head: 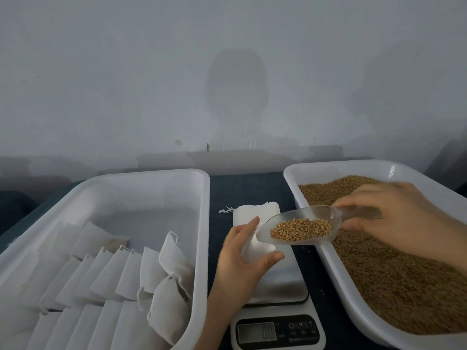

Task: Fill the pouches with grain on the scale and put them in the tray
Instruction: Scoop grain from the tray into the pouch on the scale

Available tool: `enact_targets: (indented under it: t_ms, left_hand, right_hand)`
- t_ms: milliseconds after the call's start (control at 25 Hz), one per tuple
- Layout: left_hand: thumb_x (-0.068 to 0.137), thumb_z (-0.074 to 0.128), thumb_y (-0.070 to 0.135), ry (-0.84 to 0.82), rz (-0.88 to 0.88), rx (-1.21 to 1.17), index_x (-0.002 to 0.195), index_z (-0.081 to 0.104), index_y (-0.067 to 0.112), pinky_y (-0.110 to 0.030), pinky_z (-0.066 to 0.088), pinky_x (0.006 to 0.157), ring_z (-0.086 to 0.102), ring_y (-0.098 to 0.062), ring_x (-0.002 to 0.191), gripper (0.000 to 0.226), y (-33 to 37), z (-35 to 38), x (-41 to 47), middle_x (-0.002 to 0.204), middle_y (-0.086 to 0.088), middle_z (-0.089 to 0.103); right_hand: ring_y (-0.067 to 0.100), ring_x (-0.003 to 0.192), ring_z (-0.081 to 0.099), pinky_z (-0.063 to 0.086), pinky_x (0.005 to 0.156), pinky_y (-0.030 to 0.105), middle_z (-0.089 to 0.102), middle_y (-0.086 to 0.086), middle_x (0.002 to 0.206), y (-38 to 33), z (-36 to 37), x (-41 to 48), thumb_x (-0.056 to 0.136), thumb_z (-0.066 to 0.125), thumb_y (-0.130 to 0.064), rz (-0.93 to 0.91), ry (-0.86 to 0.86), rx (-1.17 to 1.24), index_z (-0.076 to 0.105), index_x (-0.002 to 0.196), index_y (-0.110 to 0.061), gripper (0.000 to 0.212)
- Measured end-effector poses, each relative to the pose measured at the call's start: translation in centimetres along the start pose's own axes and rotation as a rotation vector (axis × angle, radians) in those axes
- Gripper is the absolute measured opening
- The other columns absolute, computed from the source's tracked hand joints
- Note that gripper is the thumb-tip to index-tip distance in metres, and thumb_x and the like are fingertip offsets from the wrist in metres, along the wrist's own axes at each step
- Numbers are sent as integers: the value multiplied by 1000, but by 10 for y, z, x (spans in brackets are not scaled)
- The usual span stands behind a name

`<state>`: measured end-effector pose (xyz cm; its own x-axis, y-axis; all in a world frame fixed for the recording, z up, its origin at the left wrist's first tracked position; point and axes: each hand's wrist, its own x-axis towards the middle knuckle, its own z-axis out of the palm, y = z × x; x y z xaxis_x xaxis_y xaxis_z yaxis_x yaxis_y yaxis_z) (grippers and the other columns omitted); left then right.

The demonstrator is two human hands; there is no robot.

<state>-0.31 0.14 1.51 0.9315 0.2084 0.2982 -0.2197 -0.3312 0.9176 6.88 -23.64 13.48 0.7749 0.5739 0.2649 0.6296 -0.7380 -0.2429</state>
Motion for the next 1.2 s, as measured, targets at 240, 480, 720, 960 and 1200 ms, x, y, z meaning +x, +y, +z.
enact_targets:
  t_ms: [240,480,720,960,1200]
  left_hand:
    - [59,71,51,6,-8,-15,121,48,41,-6,42,89,52,1,110,66,3,1,1,115,17,54]
    - [58,75,60,-27,27,-78,117,57,34,-16,46,92,57,-4,108,67,4,-1,1,113,9,61]
    - [50,55,89,-6,74,-46,109,57,41,-10,45,82,59,0,100,76,8,2,2,107,13,62]
    - [60,85,46,-101,1,100,118,40,52,0,37,86,44,14,111,74,11,10,5,116,28,50]
    - [68,84,35,-80,-33,34,108,52,49,-8,44,87,53,11,106,52,16,18,10,106,31,60]
  right_hand:
    - [-15,92,44,13,89,20,56,-35,89,0,-6,12,64,33,-78,-86,10,-130,51,90,-70,33]
    - [-4,95,42,9,91,19,54,-31,94,-4,-5,19,77,54,-60,-76,42,-240,55,104,-62,28]
    - [-5,97,35,4,89,16,53,-31,98,-3,-12,25,80,59,-55,-62,5,-264,54,107,-60,28]
    - [-5,98,34,7,91,20,51,-32,96,-3,-17,27,80,60,-56,-40,-29,-243,55,101,-62,22]
    - [-2,103,36,6,97,26,49,-29,96,-12,-32,25,84,56,-56,-41,-49,-352,55,110,-59,26]
